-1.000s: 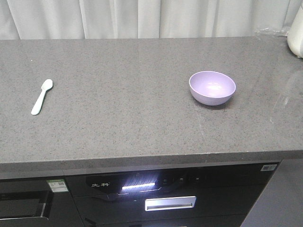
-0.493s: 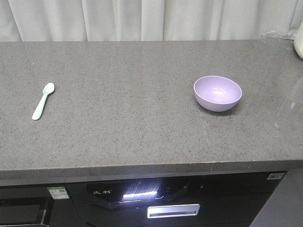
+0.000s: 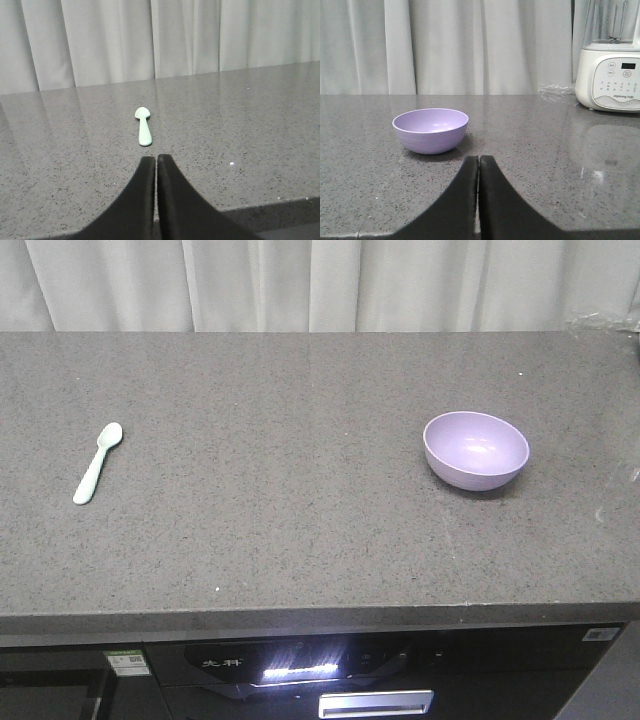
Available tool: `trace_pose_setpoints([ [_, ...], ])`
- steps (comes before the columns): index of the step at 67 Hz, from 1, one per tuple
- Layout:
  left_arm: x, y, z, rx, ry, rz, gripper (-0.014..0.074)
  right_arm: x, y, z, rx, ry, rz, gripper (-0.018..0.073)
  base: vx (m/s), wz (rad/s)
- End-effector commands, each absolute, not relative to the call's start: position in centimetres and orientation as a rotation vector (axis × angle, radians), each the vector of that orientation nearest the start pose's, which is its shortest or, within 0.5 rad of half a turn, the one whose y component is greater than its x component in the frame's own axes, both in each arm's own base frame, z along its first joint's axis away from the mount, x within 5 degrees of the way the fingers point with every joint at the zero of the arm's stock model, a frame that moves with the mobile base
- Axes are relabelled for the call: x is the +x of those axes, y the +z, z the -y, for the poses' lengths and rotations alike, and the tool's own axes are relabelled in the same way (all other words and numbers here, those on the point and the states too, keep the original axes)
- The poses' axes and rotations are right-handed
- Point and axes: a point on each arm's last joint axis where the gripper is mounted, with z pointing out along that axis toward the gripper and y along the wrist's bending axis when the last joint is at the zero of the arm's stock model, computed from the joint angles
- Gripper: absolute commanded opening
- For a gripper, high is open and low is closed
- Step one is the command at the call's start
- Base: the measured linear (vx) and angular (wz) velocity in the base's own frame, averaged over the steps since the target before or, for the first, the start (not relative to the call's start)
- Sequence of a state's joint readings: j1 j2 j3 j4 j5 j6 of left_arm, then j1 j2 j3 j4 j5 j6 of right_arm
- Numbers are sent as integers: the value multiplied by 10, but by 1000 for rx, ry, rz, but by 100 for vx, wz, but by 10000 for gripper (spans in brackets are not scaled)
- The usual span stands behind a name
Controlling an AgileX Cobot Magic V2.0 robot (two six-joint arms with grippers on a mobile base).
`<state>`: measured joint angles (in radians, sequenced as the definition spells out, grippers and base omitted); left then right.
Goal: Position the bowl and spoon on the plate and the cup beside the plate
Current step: 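Stop the base in front of the pale green spoon and lavender bowl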
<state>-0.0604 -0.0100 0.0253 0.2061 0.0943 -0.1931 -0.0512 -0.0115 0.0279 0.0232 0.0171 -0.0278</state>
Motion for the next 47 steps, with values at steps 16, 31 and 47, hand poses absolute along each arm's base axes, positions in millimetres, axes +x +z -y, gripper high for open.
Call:
trace_pose_setpoints([
  [16,56,206,3,44,-45,-1504,-6,55,209,3,33,-57,-1436,-6,5,2],
  [31,56,206,3,44,-45,-1504,-6,55,209,3,33,-57,-1436,-6,5,1],
  [47,56,206,3,44,-45,-1504,-6,55,209,3,33,-57,-1436,-6,5,1],
])
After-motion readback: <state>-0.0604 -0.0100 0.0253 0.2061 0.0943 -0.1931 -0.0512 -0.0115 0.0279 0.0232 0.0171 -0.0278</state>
